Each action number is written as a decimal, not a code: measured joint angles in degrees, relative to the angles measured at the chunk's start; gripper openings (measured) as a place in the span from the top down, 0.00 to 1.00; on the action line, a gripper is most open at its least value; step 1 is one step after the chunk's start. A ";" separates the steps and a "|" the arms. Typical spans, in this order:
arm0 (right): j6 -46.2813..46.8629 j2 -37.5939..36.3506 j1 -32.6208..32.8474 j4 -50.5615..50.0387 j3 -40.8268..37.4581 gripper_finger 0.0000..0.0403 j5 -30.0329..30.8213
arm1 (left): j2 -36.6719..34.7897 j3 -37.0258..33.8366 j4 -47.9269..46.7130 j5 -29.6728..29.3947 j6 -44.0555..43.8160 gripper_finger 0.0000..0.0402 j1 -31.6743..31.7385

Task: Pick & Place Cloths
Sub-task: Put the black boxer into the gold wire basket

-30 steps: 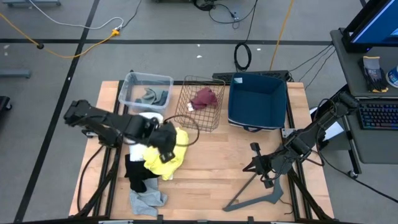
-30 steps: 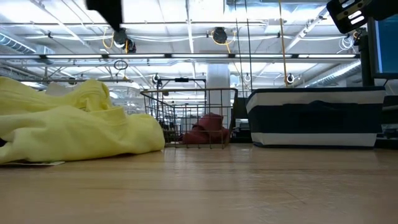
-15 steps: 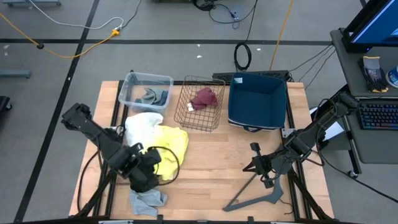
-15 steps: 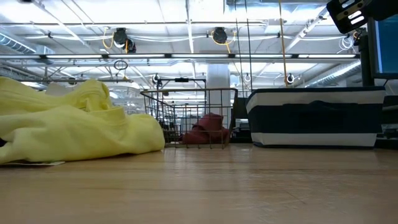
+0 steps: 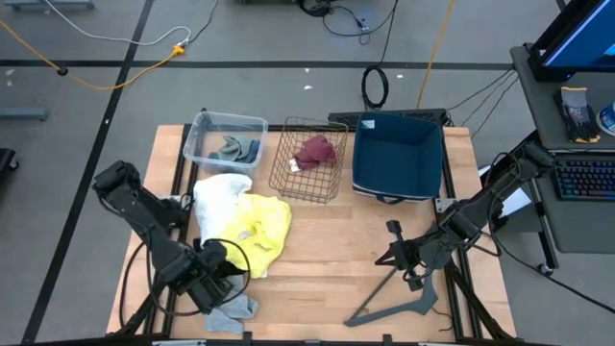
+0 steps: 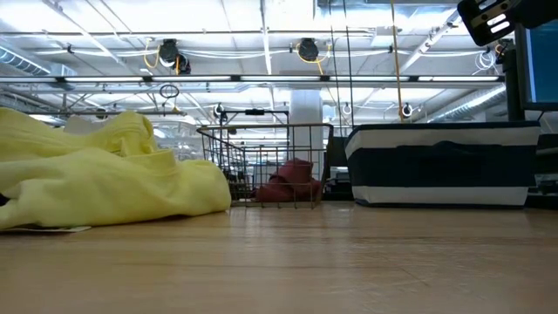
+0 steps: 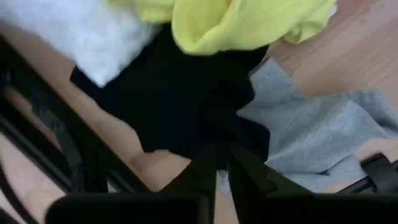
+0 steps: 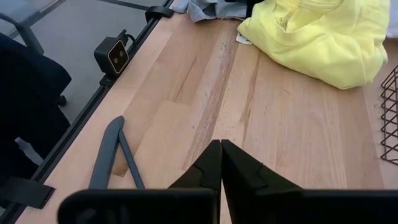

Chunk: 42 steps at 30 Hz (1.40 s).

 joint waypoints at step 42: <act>0.08 0.00 -0.01 0.20 0.00 1.00 -0.16 | 16.01 -1.33 4.45 2.36 -4.70 0.32 -1.58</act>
